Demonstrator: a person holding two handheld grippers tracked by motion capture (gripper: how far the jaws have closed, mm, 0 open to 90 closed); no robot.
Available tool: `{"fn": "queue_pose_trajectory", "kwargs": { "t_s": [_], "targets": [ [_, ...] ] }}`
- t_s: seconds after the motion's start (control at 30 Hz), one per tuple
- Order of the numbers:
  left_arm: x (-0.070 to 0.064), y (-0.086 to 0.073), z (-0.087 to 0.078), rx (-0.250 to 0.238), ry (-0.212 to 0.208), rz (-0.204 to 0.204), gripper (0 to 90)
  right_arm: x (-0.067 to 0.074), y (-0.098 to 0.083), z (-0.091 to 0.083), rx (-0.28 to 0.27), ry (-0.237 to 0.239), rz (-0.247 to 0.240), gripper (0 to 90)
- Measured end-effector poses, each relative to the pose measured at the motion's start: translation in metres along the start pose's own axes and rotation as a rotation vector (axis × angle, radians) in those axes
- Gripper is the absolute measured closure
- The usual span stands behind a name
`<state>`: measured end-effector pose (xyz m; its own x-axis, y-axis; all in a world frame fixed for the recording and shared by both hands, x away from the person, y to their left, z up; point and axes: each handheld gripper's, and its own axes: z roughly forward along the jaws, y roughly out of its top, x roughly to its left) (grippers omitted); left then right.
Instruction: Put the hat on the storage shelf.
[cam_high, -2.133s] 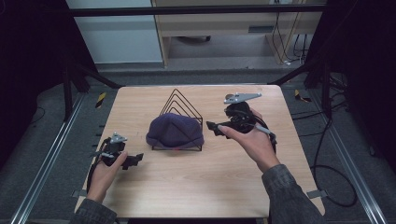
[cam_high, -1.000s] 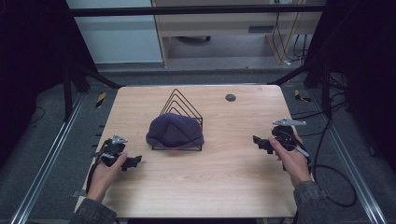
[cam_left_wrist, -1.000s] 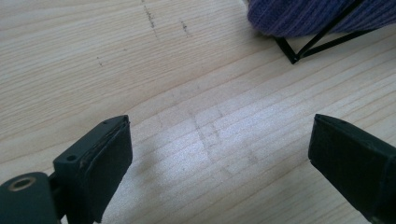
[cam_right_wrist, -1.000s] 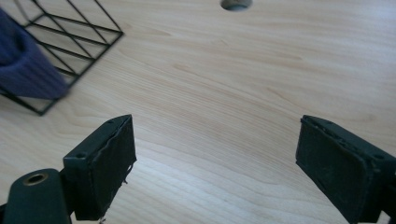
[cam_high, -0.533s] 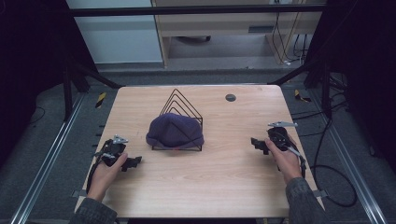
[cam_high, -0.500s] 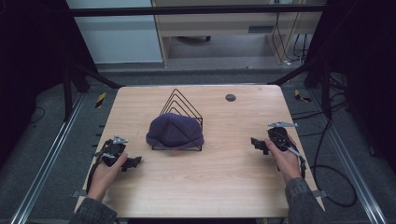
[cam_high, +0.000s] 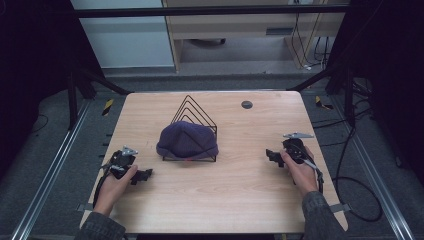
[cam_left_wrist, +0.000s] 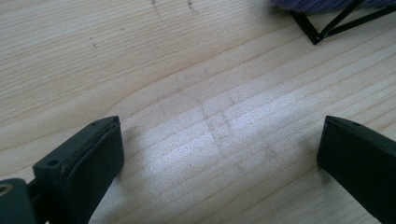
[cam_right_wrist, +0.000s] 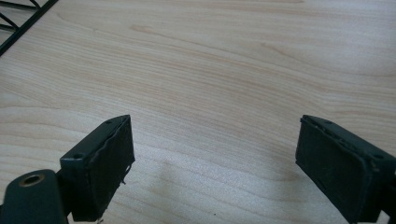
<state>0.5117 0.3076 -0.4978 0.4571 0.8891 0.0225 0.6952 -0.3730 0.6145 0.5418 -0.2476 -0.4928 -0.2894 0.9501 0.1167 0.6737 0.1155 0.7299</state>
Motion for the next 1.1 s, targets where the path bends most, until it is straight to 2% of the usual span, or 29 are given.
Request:
{"fn": "queue_pose_trajectory", "kwargs": {
  "t_s": [0.23, 0.37, 0.57, 0.6, 0.7, 0.77, 0.8, 1.1],
  "targets": [
    [0.000, -0.001, 0.000, -0.005, -0.004, -0.001, 0.0, 0.006, -0.006, 0.007, 0.054, 0.030, 0.012, 9.7],
    [0.000, -0.001, 0.000, -0.005, -0.006, -0.002, 0.0, 0.008, -0.006, 0.006, 0.055, 0.045, 0.024, 9.7],
    [0.000, 0.000, 0.000, 0.001, -0.011, 0.003, 0.0, 0.013, -0.013, 0.004, 0.013, 0.026, 0.039, 10.4],
    [0.000, 0.000, 0.000, 0.001, -0.010, 0.003, 0.0, 0.015, -0.014, 0.004, 0.013, 0.025, 0.036, 10.4],
    [0.000, 0.000, 0.000, 0.002, -0.010, 0.003, 0.0, 0.022, -0.020, 0.003, 0.007, 0.000, -0.013, 10.3],
    [0.000, 0.000, 0.000, 0.003, -0.011, 0.003, 0.0, 0.029, -0.026, 0.003, -0.017, -0.038, -0.064, 10.4],
    [0.000, 0.000, 0.000, 0.003, -0.010, 0.003, 0.0, 0.032, -0.028, 0.003, -0.010, -0.058, -0.100, 9.9],
    [0.001, 0.001, 0.000, 0.015, -0.013, 0.011, 0.0, 0.046, -0.034, -0.001, -0.008, -0.065, -0.104, 9.7]
  ]
}}
